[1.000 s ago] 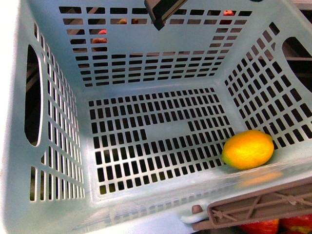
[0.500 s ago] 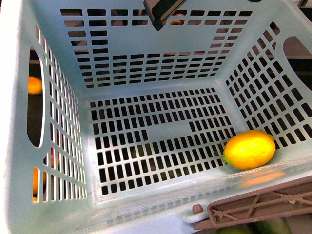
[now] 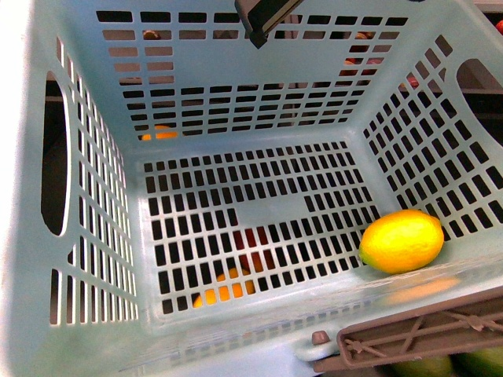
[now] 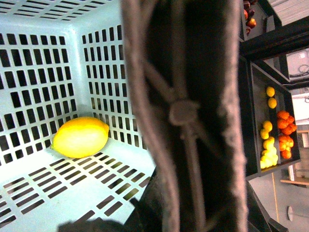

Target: Pick lemon and mango into basket

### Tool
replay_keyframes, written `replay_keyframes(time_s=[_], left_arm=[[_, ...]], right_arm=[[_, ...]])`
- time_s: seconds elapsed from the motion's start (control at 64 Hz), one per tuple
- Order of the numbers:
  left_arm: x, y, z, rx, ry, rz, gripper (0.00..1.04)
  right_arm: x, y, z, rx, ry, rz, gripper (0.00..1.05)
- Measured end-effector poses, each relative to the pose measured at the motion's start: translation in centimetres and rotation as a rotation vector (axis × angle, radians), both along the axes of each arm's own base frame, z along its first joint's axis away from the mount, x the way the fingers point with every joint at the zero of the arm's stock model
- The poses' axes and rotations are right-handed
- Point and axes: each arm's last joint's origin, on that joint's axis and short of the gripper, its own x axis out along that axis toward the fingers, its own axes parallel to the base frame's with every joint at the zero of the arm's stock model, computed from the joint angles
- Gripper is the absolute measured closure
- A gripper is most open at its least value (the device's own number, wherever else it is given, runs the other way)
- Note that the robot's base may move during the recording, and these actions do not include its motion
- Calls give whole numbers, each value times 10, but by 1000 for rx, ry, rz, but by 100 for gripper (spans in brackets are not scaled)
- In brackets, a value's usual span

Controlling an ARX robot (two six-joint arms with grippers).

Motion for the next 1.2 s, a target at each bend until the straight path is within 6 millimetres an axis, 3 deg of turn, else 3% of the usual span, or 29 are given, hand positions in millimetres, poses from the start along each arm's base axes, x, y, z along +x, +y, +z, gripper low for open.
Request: replay_keyframes(time_s=[1.141, 1.203], left_arm=[[4, 5, 1, 7, -12, 37, 100], [4, 5, 1, 16, -22, 37, 100]], right_arm=[[0, 0, 0, 0, 0, 7, 9], [6, -1, -2, 38, 181, -102, 9]])
